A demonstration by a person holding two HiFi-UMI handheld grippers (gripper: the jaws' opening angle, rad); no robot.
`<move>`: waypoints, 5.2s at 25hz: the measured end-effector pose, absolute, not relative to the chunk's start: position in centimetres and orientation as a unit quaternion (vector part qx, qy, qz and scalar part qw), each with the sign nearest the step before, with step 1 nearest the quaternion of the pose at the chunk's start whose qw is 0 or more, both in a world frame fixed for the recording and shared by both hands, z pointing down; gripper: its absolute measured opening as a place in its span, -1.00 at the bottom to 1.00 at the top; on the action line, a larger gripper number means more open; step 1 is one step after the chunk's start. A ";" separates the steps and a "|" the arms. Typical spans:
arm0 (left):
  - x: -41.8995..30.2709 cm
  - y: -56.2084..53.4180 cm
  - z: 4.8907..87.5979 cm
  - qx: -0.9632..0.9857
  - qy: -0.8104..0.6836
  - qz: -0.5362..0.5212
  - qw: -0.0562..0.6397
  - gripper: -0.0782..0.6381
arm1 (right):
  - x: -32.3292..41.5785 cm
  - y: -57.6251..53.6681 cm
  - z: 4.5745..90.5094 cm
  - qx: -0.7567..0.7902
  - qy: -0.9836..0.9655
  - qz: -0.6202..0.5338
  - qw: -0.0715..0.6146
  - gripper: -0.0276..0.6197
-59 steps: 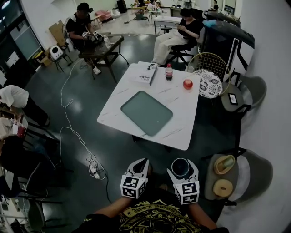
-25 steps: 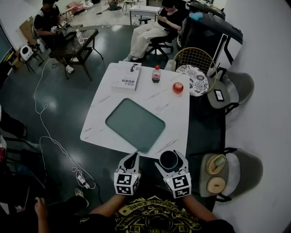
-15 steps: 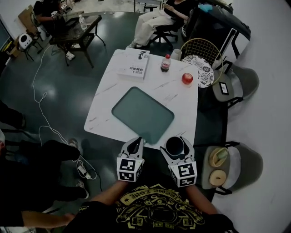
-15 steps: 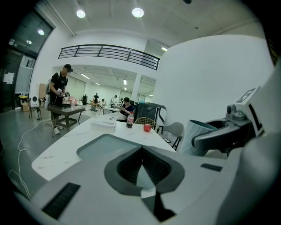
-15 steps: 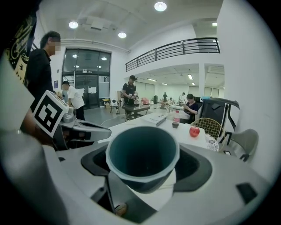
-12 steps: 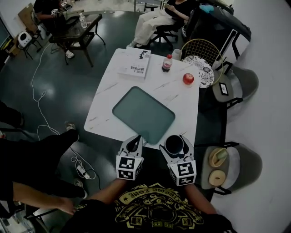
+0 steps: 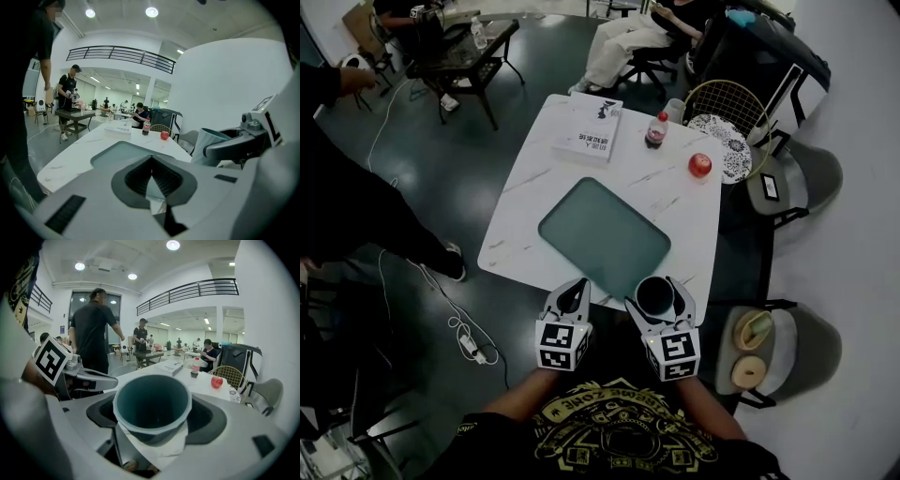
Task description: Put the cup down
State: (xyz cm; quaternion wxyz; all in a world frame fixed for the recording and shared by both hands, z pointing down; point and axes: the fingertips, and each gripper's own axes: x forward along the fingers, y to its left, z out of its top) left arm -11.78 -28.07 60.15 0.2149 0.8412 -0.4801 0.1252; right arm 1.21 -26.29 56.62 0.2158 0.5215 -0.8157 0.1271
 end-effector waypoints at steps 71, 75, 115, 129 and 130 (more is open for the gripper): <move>-13.6 -35.8 62.7 0.792 -0.556 0.115 0.222 -0.75 | -2.8 -38.3 63.3 0.438 -0.868 0.097 0.214 0.37; -13.7 -35.1 62.2 0.799 -0.549 0.110 0.218 -0.76 | -2.6 -37.3 62.2 0.450 -0.862 0.091 0.214 0.37; -9.7 -26.6 54.4 0.836 -0.517 0.059 0.174 -0.76 | 2.5 -26.0 53.4 0.521 -0.836 0.076 0.156 -0.81; -5.2 -20.5 53.0 0.834 -0.523 0.058 0.167 -0.75 | 6.4 -20.4 51.7 0.509 -0.844 0.061 0.155 -0.89; -4.9 -20.0 52.9 0.834 -0.523 0.057 0.167 -0.75 | 6.6 -20.0 51.7 0.508 -0.845 0.061 0.155 -0.89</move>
